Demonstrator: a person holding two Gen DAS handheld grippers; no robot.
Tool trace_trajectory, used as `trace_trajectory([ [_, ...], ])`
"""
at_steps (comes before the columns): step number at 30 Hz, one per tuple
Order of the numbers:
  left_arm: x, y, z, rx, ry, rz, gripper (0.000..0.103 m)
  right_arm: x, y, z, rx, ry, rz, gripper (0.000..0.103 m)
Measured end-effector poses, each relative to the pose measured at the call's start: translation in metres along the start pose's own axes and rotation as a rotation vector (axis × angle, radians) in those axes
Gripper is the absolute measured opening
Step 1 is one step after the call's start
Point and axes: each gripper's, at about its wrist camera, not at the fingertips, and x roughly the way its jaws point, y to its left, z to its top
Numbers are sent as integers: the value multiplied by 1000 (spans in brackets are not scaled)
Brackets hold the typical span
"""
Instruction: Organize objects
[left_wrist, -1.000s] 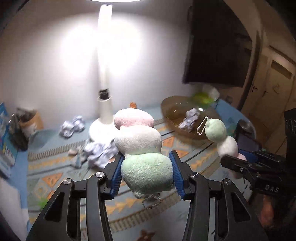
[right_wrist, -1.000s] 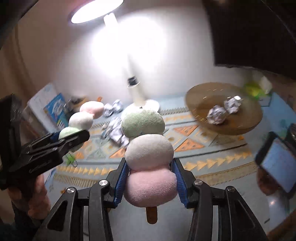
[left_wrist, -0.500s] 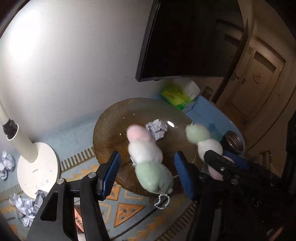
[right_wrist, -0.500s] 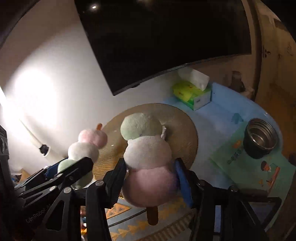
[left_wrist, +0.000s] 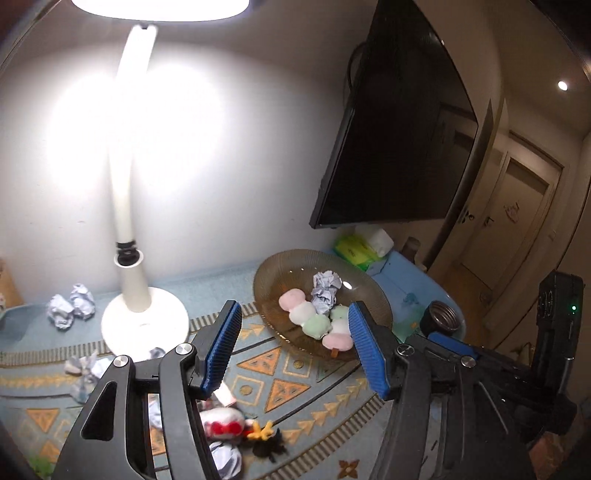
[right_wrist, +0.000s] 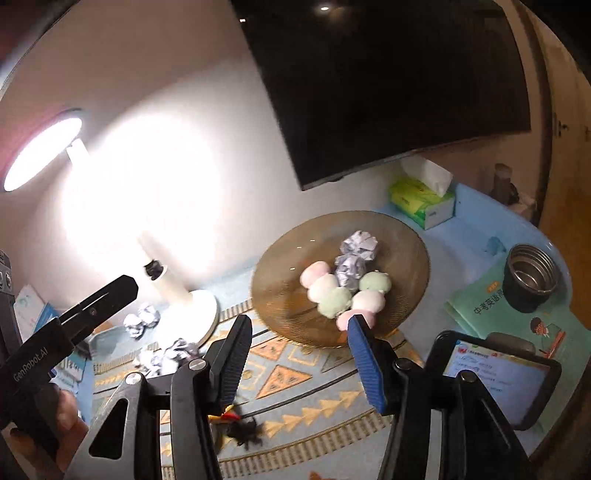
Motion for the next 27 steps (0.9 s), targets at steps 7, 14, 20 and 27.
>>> trace_trajectory([
  [7, -95, 53, -50, -63, -142, 177, 102, -14, 62, -50, -116, -11, 117, 58],
  [14, -77, 140, -153, -166, -30, 414, 101, 46, 82, -140, -169, 84, 177, 64],
  [20, -56, 192, -203, -324, 69, 412, 99, 83, 83, -183, -220, 111, 173, 64],
  [27, -56, 199, -206, -373, 97, 367, 97, 90, 90, -185, -254, 140, 169, 64],
])
